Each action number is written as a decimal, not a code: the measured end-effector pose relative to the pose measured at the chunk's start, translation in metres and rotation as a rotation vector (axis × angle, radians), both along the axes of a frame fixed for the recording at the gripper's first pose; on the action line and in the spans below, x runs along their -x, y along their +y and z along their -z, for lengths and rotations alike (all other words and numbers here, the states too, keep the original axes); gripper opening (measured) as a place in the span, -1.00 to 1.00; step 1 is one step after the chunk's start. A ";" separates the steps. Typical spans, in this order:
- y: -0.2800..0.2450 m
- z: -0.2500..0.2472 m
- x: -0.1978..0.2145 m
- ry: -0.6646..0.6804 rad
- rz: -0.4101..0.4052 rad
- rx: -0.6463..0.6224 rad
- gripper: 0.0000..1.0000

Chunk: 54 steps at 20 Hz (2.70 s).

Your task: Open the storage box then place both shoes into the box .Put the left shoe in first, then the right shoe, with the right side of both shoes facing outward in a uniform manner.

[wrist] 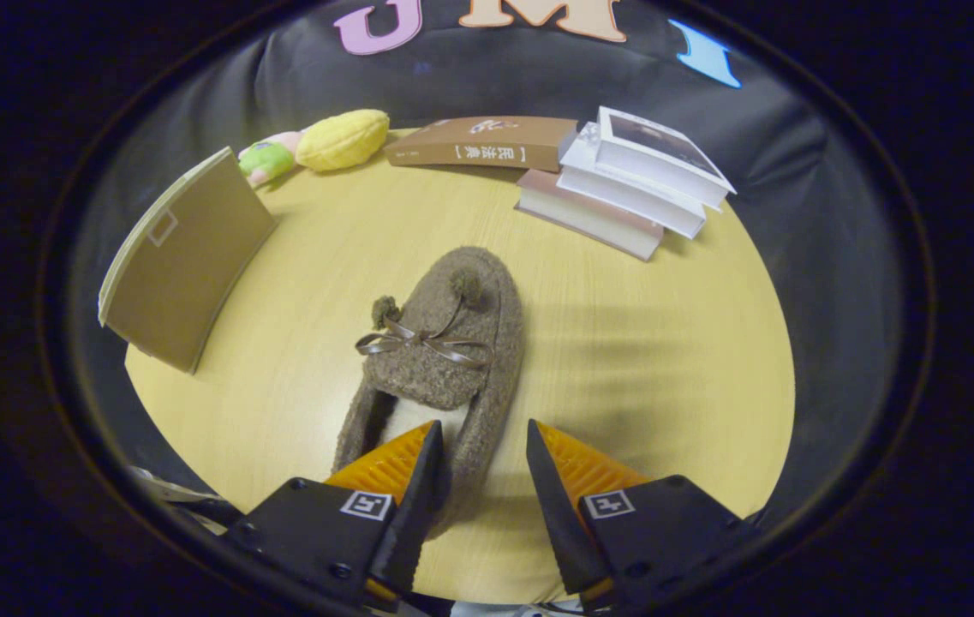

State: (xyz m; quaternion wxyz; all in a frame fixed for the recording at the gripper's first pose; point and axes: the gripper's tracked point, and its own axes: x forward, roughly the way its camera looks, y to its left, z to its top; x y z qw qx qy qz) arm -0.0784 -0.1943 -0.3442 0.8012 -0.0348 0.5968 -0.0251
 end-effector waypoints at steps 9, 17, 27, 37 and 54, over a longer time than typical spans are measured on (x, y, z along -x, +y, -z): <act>0.001 0.003 0.000 0.064 0.175 -0.077 -0.92; 0.038 -0.023 -0.009 0.040 0.344 -0.240 -0.92; 0.136 -0.087 -0.053 -0.048 0.345 -0.359 -0.92; 0.260 -0.147 -0.110 -0.152 0.238 -0.454 -0.92; 0.380 -0.100 -0.125 -0.129 0.200 -0.363 -0.92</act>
